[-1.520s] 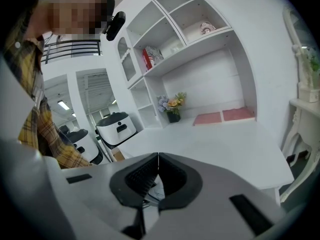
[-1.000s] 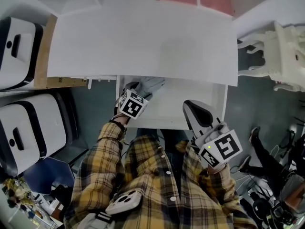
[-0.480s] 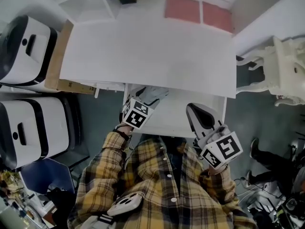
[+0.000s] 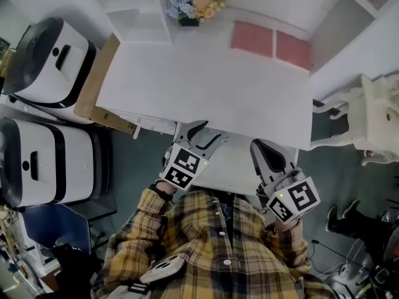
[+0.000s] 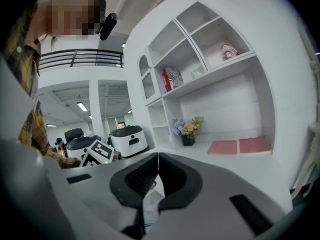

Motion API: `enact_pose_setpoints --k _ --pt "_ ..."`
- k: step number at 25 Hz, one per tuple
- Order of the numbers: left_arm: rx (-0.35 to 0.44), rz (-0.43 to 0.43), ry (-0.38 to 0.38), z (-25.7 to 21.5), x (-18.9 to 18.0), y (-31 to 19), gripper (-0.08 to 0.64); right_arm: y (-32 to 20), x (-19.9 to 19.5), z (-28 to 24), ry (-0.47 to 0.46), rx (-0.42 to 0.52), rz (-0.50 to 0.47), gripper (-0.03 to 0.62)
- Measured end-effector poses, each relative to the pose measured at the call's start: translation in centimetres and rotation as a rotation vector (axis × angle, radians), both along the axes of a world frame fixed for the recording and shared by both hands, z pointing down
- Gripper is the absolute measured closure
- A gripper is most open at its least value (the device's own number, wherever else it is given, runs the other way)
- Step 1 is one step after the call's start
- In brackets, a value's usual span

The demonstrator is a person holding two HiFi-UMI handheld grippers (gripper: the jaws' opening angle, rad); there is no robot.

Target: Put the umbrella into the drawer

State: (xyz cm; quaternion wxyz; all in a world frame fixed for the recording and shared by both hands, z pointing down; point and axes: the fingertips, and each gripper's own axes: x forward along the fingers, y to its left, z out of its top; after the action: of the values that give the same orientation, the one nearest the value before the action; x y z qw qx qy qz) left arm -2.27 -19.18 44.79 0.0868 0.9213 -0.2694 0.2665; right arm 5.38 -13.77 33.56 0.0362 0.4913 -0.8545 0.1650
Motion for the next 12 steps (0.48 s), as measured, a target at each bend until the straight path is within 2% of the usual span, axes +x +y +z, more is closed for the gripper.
enact_pose_setpoints --k 4,7,10,12 --pt "0.05 -0.023 0.131 -5.3 0.5 0.2 0.38 -1.0 -0.4 -1.6 0.006 0.048 -0.022 0.575" --pt "0.094 -0.038 0.2 -8.8 0.7 0.7 0.419 -1.5 -0.8 -2.6 0.019 0.078 -0.036 0.575" --pt "0.107 -0.055 0.269 -11.3 0.5 1.5 0.507 -1.8 -1.4 -3.5 0.027 0.1 -0.051 0.575" --pt "0.106 -0.059 0.314 -12.6 0.4 1.8 0.523 -2.1 -1.7 -3.9 0.039 0.117 -0.061 0.575"
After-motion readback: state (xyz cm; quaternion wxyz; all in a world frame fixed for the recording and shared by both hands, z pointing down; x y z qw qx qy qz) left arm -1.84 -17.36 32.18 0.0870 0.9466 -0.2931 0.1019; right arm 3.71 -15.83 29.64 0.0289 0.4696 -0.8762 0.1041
